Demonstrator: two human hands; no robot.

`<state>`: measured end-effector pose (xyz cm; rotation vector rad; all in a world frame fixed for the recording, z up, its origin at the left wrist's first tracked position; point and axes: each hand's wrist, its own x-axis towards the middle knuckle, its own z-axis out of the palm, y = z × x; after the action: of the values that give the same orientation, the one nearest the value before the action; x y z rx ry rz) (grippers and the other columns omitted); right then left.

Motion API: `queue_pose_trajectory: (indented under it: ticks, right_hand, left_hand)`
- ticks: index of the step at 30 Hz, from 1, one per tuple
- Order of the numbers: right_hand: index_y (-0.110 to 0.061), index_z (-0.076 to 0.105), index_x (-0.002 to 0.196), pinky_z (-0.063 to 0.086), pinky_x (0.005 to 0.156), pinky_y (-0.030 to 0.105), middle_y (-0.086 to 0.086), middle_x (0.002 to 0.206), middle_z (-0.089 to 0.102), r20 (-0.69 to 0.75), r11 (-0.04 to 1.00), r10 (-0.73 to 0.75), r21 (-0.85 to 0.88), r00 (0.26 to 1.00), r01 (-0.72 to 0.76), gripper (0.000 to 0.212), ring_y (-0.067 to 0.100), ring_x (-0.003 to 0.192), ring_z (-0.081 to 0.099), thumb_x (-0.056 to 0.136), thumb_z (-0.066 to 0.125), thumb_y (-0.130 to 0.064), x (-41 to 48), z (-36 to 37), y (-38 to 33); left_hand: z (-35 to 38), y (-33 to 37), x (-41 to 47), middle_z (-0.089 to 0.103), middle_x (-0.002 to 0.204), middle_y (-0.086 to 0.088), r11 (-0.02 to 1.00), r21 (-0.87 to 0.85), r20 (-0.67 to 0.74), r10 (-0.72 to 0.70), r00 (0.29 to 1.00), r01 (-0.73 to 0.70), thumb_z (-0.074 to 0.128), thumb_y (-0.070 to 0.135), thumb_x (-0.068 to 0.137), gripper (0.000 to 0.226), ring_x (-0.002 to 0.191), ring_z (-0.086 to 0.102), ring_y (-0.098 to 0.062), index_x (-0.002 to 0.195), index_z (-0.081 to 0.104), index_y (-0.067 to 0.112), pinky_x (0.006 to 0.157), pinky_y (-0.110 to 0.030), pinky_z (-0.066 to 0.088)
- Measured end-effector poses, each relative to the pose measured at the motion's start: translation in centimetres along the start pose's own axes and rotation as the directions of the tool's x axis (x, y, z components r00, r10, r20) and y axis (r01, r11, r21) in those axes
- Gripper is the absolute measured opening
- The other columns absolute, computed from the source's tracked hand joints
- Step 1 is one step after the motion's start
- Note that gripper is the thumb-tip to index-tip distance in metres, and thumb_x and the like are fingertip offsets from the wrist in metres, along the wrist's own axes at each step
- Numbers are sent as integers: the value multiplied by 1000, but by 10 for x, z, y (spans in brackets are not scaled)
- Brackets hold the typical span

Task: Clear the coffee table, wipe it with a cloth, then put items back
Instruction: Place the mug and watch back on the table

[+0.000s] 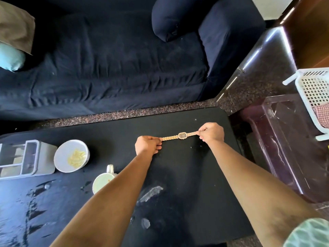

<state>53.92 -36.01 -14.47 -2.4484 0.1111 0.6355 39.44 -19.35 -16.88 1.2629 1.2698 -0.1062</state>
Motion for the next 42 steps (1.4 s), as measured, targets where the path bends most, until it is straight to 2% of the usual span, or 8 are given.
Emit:
queue_pose_trajectory:
  ticks: [11,17,20,28,32,37,40,42]
  right_hand:
    - [-4,72,85,56,78,29,13,85,67,86,911,111,390,990,-135,21,19,73,65,81,62,13,7,-3,14]
    - [-17,66,60,60,72,39,10,63,66,4,975,87,204,996,-86,30,25,61,67,78,62,6,16,-6,13]
    - [-22,59,57,58,73,43,1,67,63,-31,996,40,77,999,-38,30,27,73,68,75,75,-3,17,-4,14]
    - [-19,63,64,58,75,43,1,68,62,-9,988,36,152,999,-34,24,27,74,67,79,68,-1,22,-5,24]
    - [-23,60,57,58,75,40,-3,64,58,-9,977,23,210,1000,-21,34,27,74,64,81,54,0,19,-21,34]
    - [-11,70,94,36,63,13,-1,84,61,-27,954,-163,253,986,164,13,13,78,55,84,63,-6,-7,-89,61]
    - [-13,70,96,37,60,7,-3,81,62,-66,918,-248,303,967,256,15,12,75,56,83,64,-7,-24,-148,87]
    - [-15,71,95,43,68,13,-5,80,63,-100,903,-299,291,949,315,15,12,76,60,83,66,-9,-29,-194,112]
  left_hand:
    - [-2,9,1,71,70,-3,996,28,-31,-82,996,83,79,18,76,13,60,67,-12,71,71,9,56,-25,52]
    - [-1,11,6,70,63,-2,985,134,-76,-95,993,105,83,24,73,23,55,65,-12,63,68,11,56,-26,54]
    - [-3,11,6,68,59,-2,971,214,-106,-86,991,108,85,30,70,32,53,63,-14,57,63,11,64,-29,58]
    - [0,12,-3,62,45,0,953,280,-190,-60,980,113,83,34,72,38,50,61,-17,53,62,9,73,-38,60]
    - [7,13,-34,58,43,0,921,387,-279,66,958,50,72,44,80,41,51,60,-20,60,62,10,65,-30,55]
    - [72,14,-115,62,64,-1,980,114,-343,191,920,-161,60,38,91,28,50,57,-17,80,64,13,49,-25,46]
    - [138,11,-157,61,71,-4,970,-68,-237,212,948,-234,62,22,91,13,53,56,-16,85,64,11,52,-27,47]
    - [189,6,-181,60,71,-3,960,-99,-137,249,959,-263,63,18,91,9,56,55,-16,87,65,10,54,-29,46]
